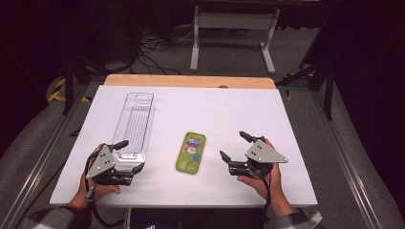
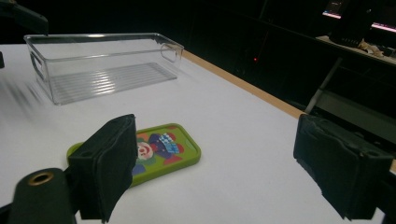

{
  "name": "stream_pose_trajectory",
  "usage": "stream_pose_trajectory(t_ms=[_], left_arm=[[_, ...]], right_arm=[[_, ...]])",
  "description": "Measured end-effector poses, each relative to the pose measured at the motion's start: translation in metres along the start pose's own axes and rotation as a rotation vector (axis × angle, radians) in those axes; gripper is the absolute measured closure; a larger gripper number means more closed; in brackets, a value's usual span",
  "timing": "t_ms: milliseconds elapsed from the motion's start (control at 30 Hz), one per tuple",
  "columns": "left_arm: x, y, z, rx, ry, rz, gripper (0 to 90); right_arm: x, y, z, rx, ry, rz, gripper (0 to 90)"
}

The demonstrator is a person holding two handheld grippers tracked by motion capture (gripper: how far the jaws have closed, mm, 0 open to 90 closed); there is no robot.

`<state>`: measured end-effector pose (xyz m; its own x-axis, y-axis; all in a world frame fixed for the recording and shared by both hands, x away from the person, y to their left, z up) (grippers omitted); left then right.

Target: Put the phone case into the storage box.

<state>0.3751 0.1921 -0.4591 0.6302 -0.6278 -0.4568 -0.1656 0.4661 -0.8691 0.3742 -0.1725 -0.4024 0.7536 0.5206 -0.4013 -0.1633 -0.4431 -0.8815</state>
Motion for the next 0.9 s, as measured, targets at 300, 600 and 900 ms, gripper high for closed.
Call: stream_pose_trajectory(t_ms=[300,600,900], left_arm=[[0.0,0.001,-0.001,-0.004,-0.005,0.008,10.0],[-0.003,0.002,-0.004,0.022,-0.015,0.015,9.9],[-0.004,0.004,-0.008,0.039,-0.015,0.03,9.8]], right_arm=[[0.003,0.003,0.001,0.011,-0.029,0.011,18.6],[0.014,-0.007,0.004,0.001,-0.059,0.037,45.2],[0.046,-0.018,0.007,-0.013,-0.154,0.082,80.1]])
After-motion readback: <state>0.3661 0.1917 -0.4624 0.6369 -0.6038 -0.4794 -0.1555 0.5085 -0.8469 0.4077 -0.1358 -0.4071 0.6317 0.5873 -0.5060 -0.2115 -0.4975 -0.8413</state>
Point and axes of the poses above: each handheld gripper's, and its own axes: x roughly forward along the jaws, y roughly out of its underside, z roughly to its left, the point moved 6 cm from there along x, roughly forward along the jaws, and after that the axes turned 8 degrees about z, right-handed, at the moved point
